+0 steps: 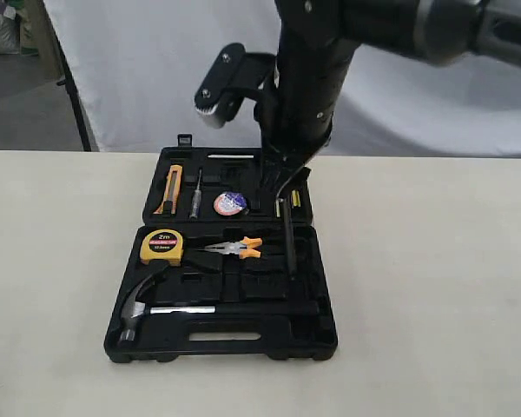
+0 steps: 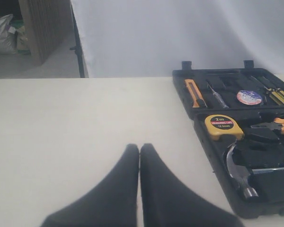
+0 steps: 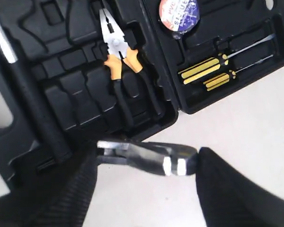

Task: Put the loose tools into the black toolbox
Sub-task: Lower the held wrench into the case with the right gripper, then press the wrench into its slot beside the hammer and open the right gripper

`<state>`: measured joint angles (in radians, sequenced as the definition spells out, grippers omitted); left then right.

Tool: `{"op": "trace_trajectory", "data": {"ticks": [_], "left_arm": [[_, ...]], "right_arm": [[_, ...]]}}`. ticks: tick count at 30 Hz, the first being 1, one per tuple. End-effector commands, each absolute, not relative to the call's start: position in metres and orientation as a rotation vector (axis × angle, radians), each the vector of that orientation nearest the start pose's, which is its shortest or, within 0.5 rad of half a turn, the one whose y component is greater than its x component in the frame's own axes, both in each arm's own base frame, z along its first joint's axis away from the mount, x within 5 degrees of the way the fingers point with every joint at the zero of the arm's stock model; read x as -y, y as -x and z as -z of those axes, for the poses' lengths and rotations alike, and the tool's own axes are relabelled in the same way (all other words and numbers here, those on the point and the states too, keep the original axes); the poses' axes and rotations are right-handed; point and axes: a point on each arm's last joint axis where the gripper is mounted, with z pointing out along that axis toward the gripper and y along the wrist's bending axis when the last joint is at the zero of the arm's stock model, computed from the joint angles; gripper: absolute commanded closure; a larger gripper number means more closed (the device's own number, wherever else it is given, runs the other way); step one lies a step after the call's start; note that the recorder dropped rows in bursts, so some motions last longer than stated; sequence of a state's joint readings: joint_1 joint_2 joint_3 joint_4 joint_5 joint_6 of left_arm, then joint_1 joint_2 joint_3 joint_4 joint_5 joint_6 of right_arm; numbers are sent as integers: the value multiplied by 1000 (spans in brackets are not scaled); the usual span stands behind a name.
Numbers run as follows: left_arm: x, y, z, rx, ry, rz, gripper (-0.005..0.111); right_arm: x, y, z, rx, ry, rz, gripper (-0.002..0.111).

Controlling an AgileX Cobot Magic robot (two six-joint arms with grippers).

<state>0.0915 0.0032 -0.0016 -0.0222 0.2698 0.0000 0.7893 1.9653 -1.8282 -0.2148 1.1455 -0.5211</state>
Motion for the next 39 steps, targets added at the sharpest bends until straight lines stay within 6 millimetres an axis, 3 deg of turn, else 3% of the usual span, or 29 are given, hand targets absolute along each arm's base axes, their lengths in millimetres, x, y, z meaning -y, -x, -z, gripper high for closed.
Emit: {"op": "trace_trajectory", "data": {"ticks": [1, 7, 16, 30, 39], "left_arm": [[-4, -55, -189, -1750, 92, -32, 106], [-4, -55, -189, -1750, 92, -32, 106], [-4, -55, -189, -1750, 92, -32, 106], [-4, -55, -189, -1750, 92, -32, 106], [-4, -55, -189, -1750, 92, -32, 106]], "right_arm": [[-307, -333, -255, -2086, 1762, 226, 109], [-337, -328, -207, -2046, 1869, 202, 109], [-366, -315, -167, -1927, 2000, 189, 109], [-388, -289, -162, -1853, 2086, 147, 109], [-386, -284, -161, -1882, 2127, 135, 109]]}}
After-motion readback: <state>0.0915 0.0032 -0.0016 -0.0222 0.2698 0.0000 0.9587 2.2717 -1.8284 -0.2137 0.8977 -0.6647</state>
